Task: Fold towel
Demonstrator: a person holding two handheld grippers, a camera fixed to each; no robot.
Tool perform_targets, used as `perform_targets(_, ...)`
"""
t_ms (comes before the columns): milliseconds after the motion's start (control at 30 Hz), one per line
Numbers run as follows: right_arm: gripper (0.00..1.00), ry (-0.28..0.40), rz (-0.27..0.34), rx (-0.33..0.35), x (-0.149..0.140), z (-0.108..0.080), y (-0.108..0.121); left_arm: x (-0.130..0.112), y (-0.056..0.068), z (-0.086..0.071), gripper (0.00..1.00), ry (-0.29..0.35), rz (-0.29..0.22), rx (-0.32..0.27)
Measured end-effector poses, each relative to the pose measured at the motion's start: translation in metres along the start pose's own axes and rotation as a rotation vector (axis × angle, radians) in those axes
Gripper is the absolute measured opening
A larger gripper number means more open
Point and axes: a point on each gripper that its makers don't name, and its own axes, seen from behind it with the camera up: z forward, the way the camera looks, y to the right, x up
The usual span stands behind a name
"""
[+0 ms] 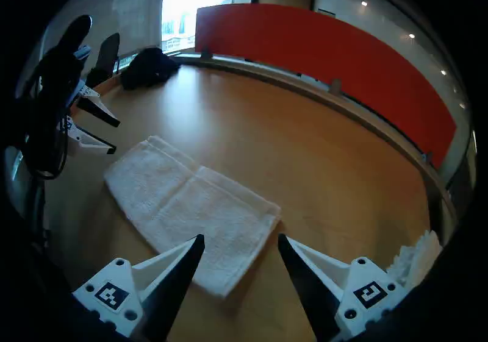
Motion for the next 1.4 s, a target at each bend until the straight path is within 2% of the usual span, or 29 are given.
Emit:
perform_targets(267, 0.93, -0.005, 0.021, -0.005, -0.014, -0.019, -0.008, -0.014, 0.009, -0.016, 0.96, 0.006, -0.014, 0.001)
perform_targets(567, 0.93, -0.011, 0.030, -0.015, -0.022, -0.027, -0.008, -0.022, 0.016, -0.022, 0.96, 0.006, -0.023, 0.002)
perform_targets(867, 0.93, -0.006, 0.017, 0.003, -0.021, -0.024, -0.009, -0.023, 0.010, -0.027, 0.96, 0.020, -0.051, 0.029)
perform_targets(1400, 0.93, -0.026, -0.026, 0.050, -0.028, -0.016, -0.011, -0.046, 0.003, -0.043, 0.96, 0.038, -0.164, 0.087)
